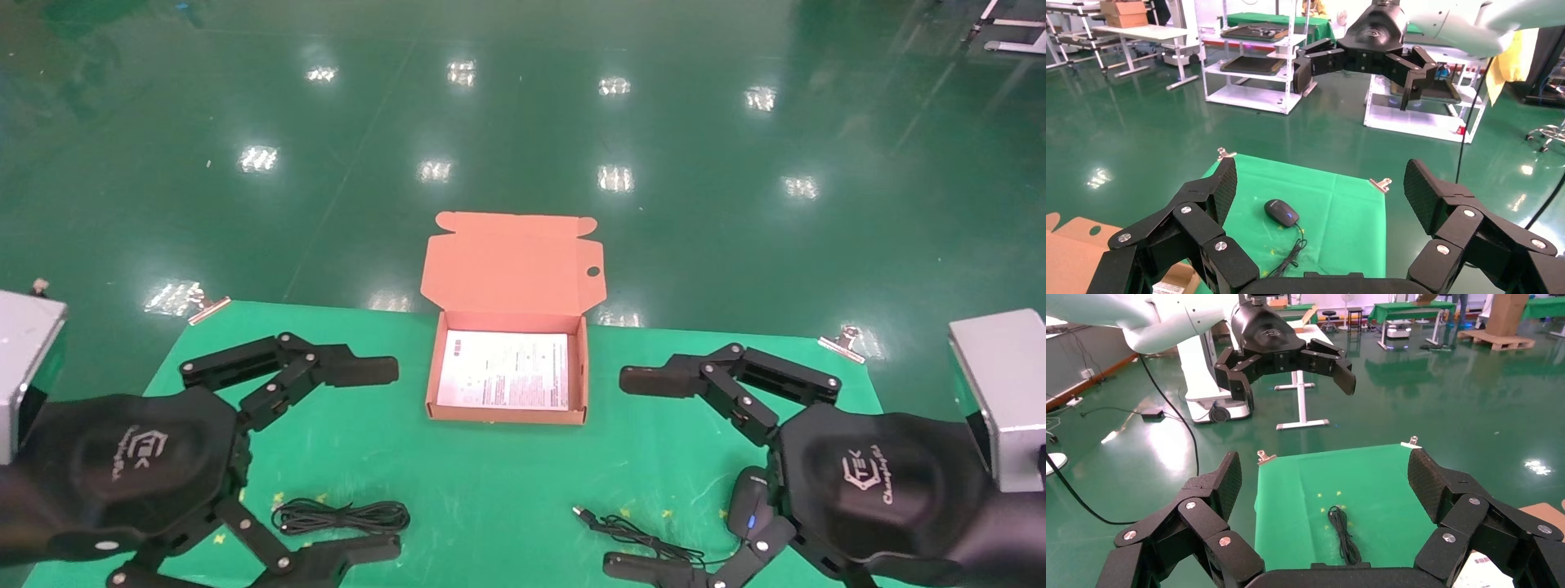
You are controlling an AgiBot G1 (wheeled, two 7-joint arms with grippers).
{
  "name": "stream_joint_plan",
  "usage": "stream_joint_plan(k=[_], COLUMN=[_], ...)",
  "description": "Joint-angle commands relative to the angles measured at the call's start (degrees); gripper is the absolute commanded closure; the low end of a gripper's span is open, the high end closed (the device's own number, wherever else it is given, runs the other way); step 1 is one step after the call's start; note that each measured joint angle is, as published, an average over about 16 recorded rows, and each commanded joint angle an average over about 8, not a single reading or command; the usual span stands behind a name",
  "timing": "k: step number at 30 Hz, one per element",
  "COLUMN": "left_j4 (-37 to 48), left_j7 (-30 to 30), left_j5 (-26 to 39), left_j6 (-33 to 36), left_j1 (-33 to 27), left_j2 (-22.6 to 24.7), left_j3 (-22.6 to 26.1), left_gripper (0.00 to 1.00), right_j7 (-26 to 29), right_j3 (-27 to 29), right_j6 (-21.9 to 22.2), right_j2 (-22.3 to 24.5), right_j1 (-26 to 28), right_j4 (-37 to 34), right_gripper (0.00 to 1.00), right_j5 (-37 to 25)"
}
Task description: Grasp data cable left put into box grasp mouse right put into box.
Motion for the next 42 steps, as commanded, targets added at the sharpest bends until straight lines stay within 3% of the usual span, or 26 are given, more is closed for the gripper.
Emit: stream_joint_plan(k=[1, 7, 16, 30, 35, 42], left_j4=[0.0, -0.7, -1.9, -2.8, -2.7, -0.9], left_j7=[0.1, -2.0, -5.6, -3.6, -3.7, -4.8], left_j5=[0.0, 4.8, 18.7, 46.8, 56.9, 68.4], left_j6=[0.0, -0.5, 0.1, -0.1, -2.3, -6.6], left_j1=[0.0, -2.4, -10.1, -18.9, -19.6, -17.7], left_j2=[0.0, 0.5, 1.8, 9.6, 12.6, 16.3], left_j3=[0.0, 2.4, 8.4, 20.3, 24.1, 28.4], left_gripper=[0.00, 0.00, 0.00, 0.00, 0.00, 0.00], right_j7=[0.0, -0.1, -1.9, -7.5, -6.6, -4.2], right_j3=[0.1, -1.3, -8.7, -36.4, -42.6, -46.1], right_j6=[0.1, -1.0, -4.7, -4.9, -3.5, 0.4], right_j2=[0.0, 1.0, 0.5, -6.1, -8.6, -11.0], right_j1=[-0.1, 2.5, 12.6, 31.5, 33.7, 31.6], right_j4=[-0.1, 0.6, 1.9, 3.0, 2.9, 2.2], right_gripper=[0.00, 0.00, 0.00, 0.00, 0.00, 0.00], right_j5=[0.2, -4.2, -18.0, -43.6, -49.5, -55.2])
